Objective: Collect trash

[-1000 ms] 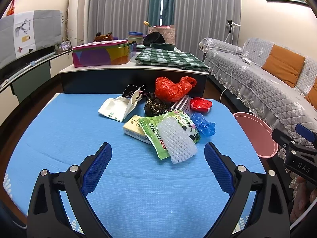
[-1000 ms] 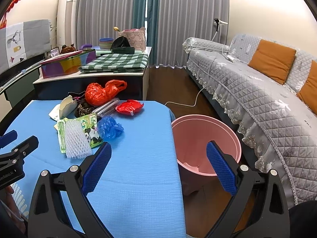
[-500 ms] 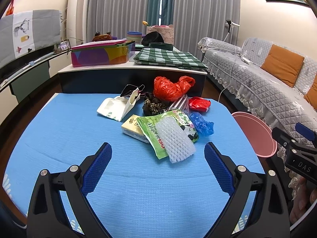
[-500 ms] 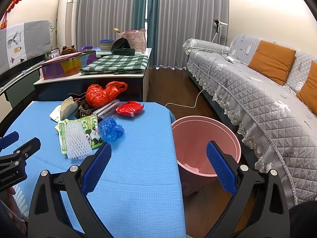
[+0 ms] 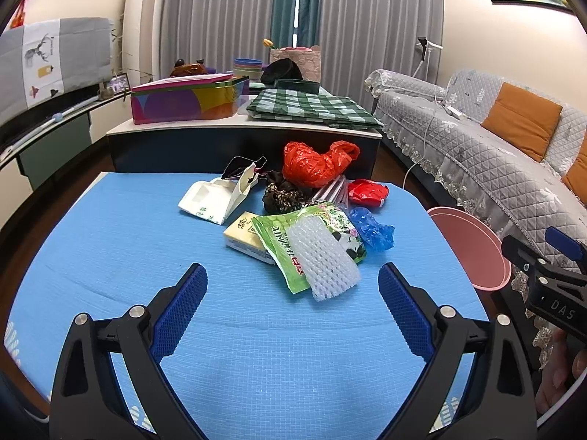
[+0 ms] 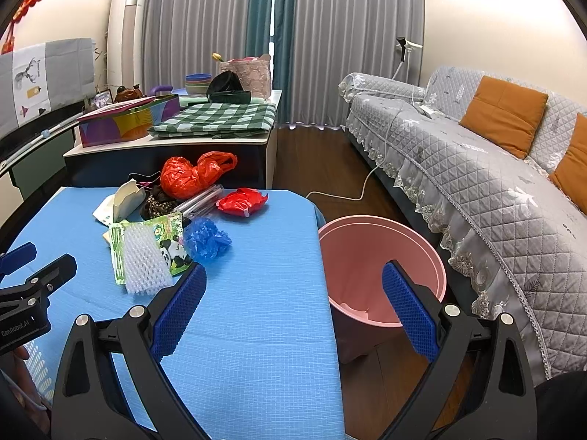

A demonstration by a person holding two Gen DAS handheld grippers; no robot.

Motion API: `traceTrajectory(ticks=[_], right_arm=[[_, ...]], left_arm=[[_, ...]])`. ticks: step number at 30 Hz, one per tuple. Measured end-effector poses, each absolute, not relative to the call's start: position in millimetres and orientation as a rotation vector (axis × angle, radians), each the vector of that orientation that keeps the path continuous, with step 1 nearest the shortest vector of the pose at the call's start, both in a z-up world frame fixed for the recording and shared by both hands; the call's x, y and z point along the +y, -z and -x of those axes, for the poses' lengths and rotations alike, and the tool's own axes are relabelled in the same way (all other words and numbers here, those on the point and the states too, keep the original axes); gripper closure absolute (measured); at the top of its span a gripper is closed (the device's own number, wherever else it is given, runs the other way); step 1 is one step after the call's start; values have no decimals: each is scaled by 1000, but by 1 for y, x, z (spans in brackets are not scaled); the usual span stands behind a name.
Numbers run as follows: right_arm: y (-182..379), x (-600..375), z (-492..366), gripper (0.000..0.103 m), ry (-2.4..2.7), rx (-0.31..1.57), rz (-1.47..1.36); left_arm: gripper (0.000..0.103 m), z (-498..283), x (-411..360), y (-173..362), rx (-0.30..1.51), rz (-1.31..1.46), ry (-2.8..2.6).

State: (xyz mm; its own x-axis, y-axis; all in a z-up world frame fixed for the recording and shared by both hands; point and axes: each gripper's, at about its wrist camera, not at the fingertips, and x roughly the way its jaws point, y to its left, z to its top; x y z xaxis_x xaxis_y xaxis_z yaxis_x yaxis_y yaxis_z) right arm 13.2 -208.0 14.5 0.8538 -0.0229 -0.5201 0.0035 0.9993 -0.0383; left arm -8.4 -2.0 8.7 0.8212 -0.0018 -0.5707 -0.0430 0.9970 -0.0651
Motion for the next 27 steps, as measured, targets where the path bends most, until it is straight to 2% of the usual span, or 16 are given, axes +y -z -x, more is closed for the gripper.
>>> traceTrajectory(ticks=[21, 24, 27], right_arm=[[-14, -204, -12, 9, 8, 551, 27], [-14, -201, -13, 16, -5, 559, 16], [-12, -199, -17, 27, -36, 569, 4]], left_arm=[[12, 10, -4, -11, 607, 82, -15], [12, 11, -4, -13, 606, 89, -8], [16, 8, 2, -14, 605, 98, -5]])
